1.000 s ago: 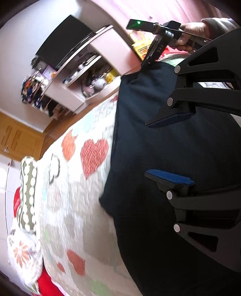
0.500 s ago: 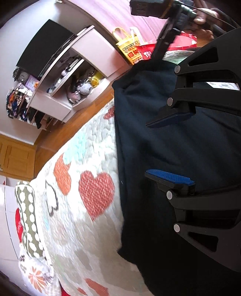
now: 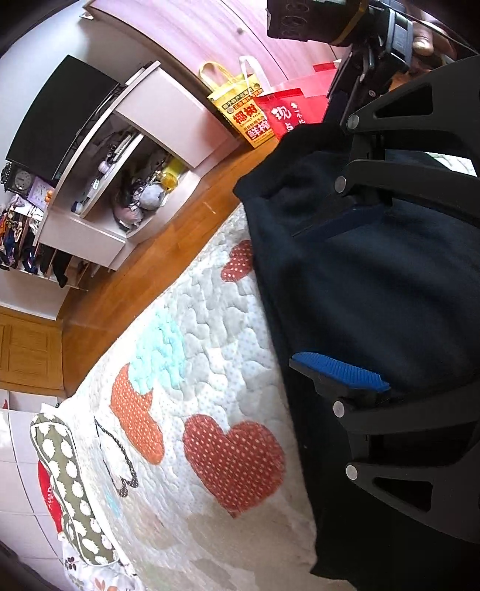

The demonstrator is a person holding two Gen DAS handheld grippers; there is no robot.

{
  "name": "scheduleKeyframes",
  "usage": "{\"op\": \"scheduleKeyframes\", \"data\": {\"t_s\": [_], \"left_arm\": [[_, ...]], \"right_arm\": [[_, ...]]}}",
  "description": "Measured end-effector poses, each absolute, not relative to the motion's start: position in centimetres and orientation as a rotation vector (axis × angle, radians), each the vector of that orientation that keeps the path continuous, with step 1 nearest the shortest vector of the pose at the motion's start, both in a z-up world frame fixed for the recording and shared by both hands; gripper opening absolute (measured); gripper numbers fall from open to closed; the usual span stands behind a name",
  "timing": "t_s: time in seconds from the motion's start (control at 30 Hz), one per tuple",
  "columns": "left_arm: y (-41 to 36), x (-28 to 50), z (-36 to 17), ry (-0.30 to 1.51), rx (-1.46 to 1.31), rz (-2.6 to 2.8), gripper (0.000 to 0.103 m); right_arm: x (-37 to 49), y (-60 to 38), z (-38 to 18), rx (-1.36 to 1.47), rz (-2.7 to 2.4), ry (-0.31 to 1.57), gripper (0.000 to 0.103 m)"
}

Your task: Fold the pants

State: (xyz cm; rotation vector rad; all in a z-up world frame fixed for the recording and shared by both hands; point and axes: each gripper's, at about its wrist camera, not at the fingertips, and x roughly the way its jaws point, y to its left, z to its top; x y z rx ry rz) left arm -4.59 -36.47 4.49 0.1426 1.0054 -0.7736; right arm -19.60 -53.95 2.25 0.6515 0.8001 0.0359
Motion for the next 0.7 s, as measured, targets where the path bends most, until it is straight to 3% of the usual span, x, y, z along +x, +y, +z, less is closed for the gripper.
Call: {"op": "scheduleKeyframes", "data": {"t_s": [0.6, 0.67, 0.7], "left_arm": [[-44.5, -3.2, 2.3, 0.963, 0.429, -0.900, 0.062], [-45.4, -3.6, 2.1, 0.944, 0.479, -0.914, 0.062], [-45.6, -3.6, 2.0, 0.940, 0.490, -0.923, 0.062]], "right_arm": [[-18.1, -54.5, 0.5, 0.700, 0.067, 0.736, 0.066], [-17.9, -54.5, 0.4, 0.696, 0.065, 0.732, 0.060], [-17.7, -54.6, 0.3, 0.699, 0.055, 0.730, 0.049]]}}
